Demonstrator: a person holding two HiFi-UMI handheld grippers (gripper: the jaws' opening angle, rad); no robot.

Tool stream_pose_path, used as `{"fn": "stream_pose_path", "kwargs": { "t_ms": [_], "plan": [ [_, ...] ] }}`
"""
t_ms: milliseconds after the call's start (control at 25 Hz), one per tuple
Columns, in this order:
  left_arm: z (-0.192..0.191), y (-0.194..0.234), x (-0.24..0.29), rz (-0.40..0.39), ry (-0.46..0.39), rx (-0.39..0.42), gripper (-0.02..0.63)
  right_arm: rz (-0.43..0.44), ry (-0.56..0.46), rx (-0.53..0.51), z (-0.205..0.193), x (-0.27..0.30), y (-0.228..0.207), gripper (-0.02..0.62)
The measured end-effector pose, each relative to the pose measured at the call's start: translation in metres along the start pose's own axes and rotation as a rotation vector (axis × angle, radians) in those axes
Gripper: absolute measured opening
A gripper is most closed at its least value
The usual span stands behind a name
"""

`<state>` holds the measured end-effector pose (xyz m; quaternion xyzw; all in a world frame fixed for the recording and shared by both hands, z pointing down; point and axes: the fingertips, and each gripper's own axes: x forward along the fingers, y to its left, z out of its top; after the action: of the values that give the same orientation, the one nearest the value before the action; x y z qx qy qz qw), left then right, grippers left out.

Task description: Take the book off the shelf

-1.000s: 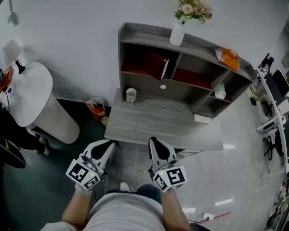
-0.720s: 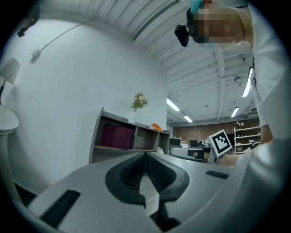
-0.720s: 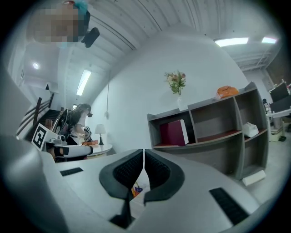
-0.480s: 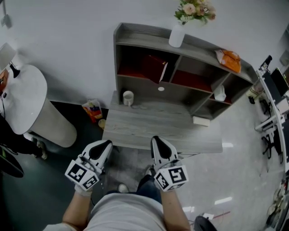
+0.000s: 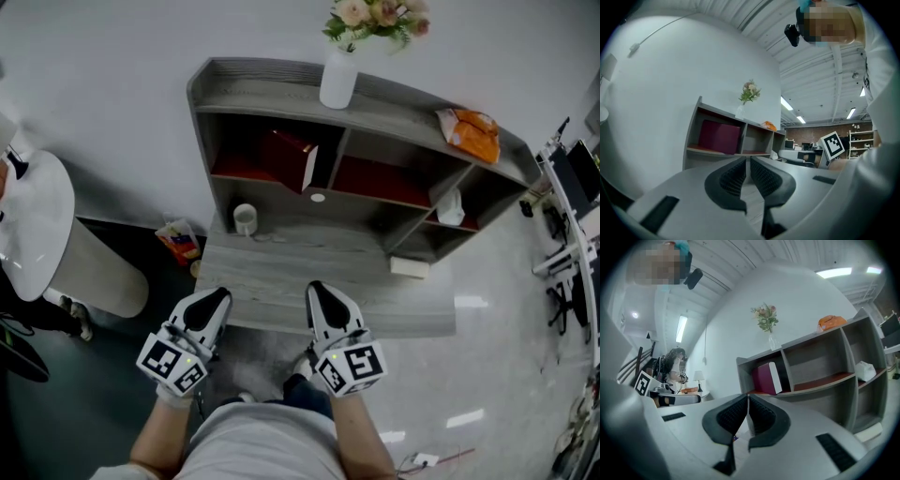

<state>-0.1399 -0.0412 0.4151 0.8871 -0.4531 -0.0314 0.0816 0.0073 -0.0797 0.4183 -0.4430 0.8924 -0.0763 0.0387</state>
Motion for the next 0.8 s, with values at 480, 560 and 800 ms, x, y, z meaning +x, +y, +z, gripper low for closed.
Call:
{"fn": "stream_pose_path", "kwargs": {
  "t_ms": [480,560,800],
  "plan": [
    [0.009,-0.006,0.130,0.145,0.009,0.009,0.154,0.072,-0.013,0.055,0.023,0.022,-0.098,0.021],
    [0.011,-0.003,0.150,0.190,0.000,0.020,0.179,0.085,-0.013,0.060,0.026,0.025,-0.109,0.021],
    [0.021,0.019,0.197,0.392,-0.022,0.044,0.300,0.094,-0.012,0.073,0.034,0.029,-0.134,0.021]
  ]
}}
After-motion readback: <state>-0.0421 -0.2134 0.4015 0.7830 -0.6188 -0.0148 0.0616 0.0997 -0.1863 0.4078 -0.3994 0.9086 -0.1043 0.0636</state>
